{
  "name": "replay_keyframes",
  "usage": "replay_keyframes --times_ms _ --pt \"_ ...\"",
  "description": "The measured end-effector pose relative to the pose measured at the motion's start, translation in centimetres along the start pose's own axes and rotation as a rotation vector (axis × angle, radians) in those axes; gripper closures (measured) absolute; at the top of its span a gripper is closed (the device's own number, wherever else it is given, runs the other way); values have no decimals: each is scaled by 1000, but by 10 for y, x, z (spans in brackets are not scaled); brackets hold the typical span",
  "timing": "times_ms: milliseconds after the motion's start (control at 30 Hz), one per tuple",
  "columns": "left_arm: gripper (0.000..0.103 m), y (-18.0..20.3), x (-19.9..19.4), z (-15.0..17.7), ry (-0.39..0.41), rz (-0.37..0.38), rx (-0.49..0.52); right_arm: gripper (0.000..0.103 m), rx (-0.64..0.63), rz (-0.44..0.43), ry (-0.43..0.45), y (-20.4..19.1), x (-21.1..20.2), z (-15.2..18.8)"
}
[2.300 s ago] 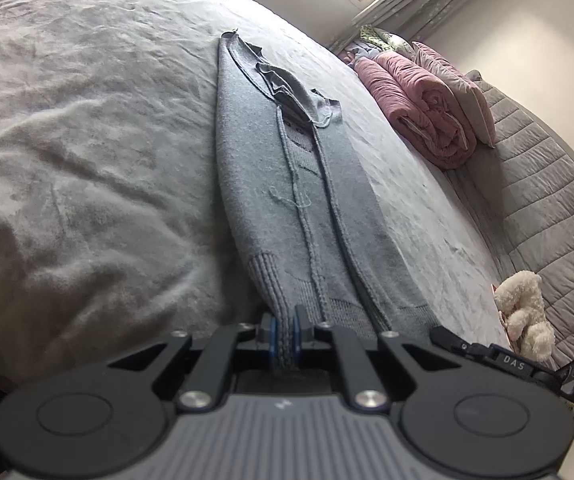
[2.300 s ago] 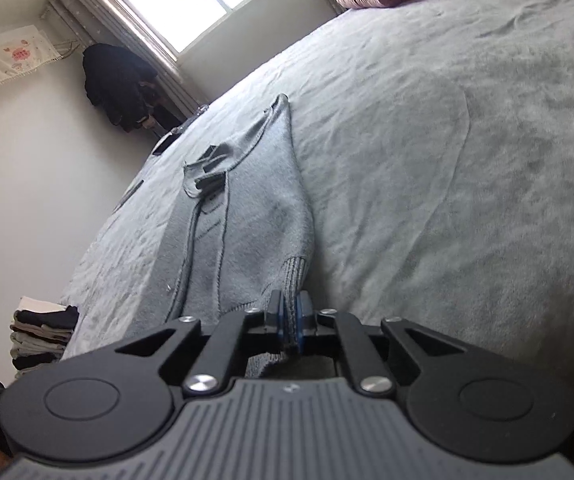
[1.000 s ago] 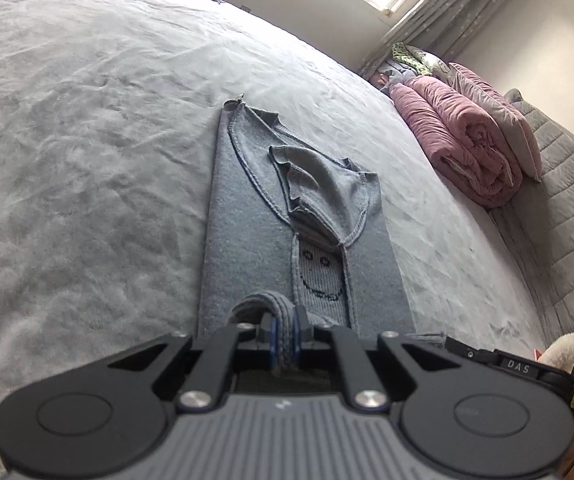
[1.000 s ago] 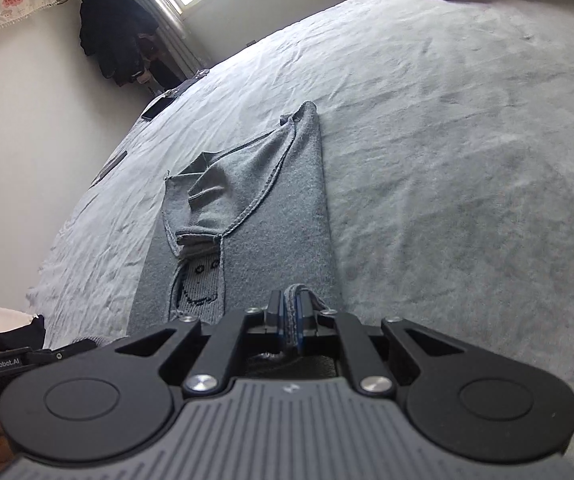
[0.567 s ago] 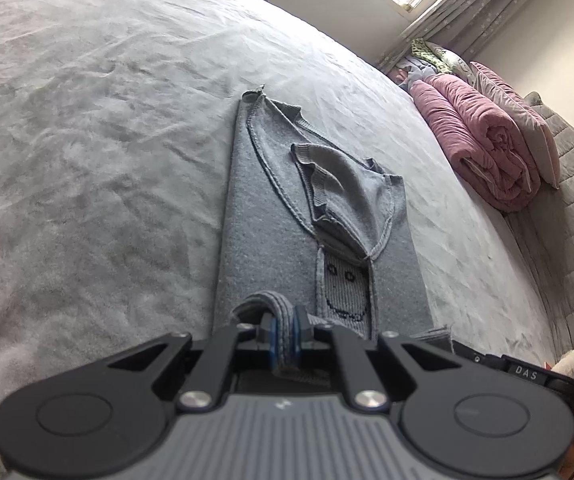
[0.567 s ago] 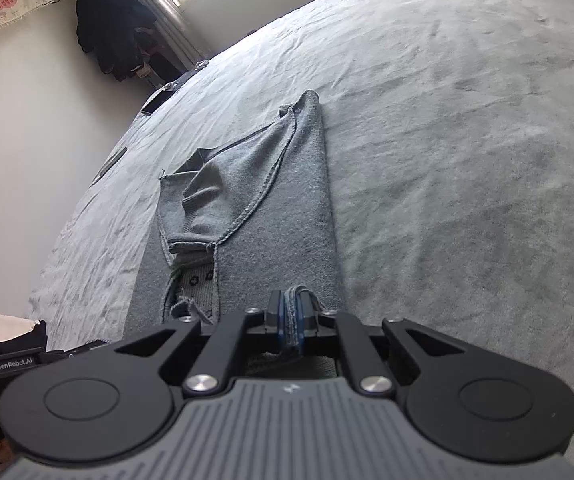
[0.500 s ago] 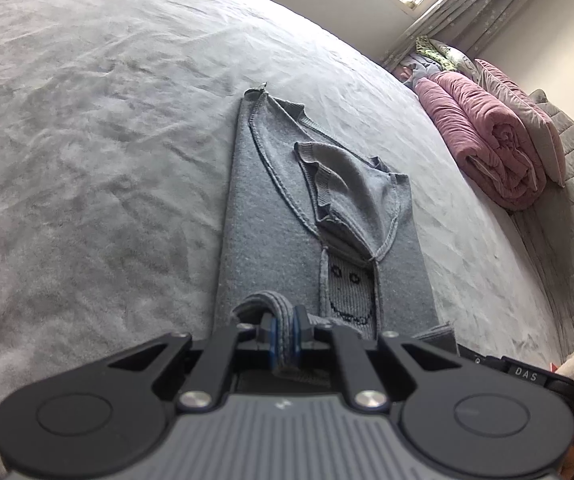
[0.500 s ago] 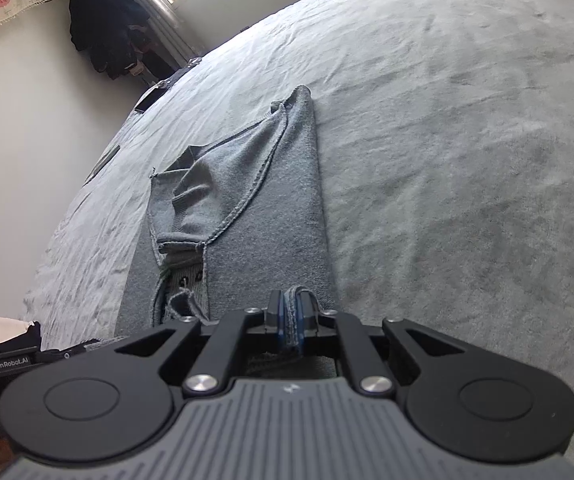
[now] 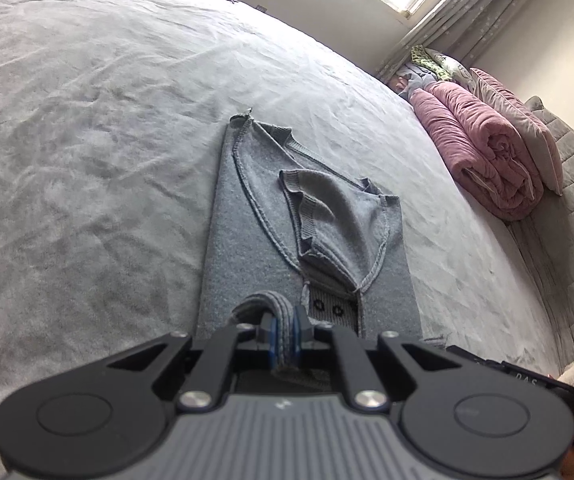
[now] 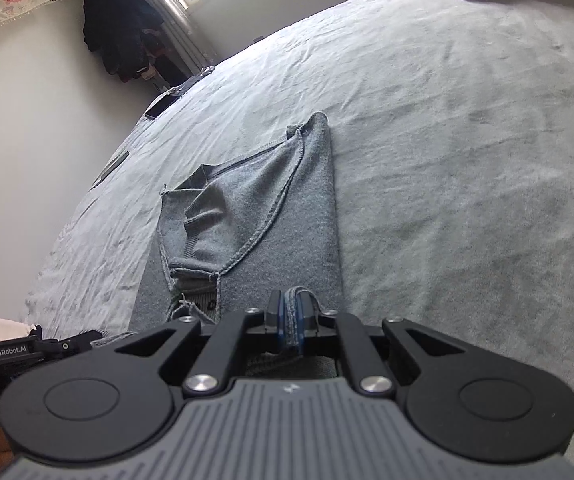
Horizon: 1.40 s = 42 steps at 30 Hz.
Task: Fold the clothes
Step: 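Fold the held hem over onto the collar with both grippers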
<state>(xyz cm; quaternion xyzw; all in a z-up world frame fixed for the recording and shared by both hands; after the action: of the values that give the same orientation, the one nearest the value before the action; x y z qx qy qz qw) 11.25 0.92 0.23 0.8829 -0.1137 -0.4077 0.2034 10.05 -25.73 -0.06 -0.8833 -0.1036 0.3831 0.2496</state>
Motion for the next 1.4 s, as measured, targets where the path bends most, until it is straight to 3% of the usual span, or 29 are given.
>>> replay_keyframes --times_ms 300,500,867,1200,1400 --pt "95 8 17 -28 8 6 14 94 -30 -17 19 -8 18 -30" --pt "95 9 33 -30 -20 11 6 94 -11 5 -2 5 28 -30" --pt "96 12 28 -54 44 1 -26 94 5 -55 47 -6 18 -50" --pt "96 20 48 -91 62 -27 9 95 -25 -15 61 -10 43 -75" --pt "96 9 71 -108 39 -25 -58 94 6 -16 56 -11 62 -96"
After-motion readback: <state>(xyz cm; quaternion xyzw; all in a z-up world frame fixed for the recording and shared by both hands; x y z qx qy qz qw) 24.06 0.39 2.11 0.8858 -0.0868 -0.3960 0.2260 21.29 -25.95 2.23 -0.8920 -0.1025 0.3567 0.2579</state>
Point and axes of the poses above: each gripper's, at about its wrist camera, not at the fingertips, and x roughly the way its jaws point, y to its right, z to its underside, the point moved 10 cm from there along x, roughly the way its jaws point, and after that the axes turned 3 degrees about x, right-handed, at the moved point
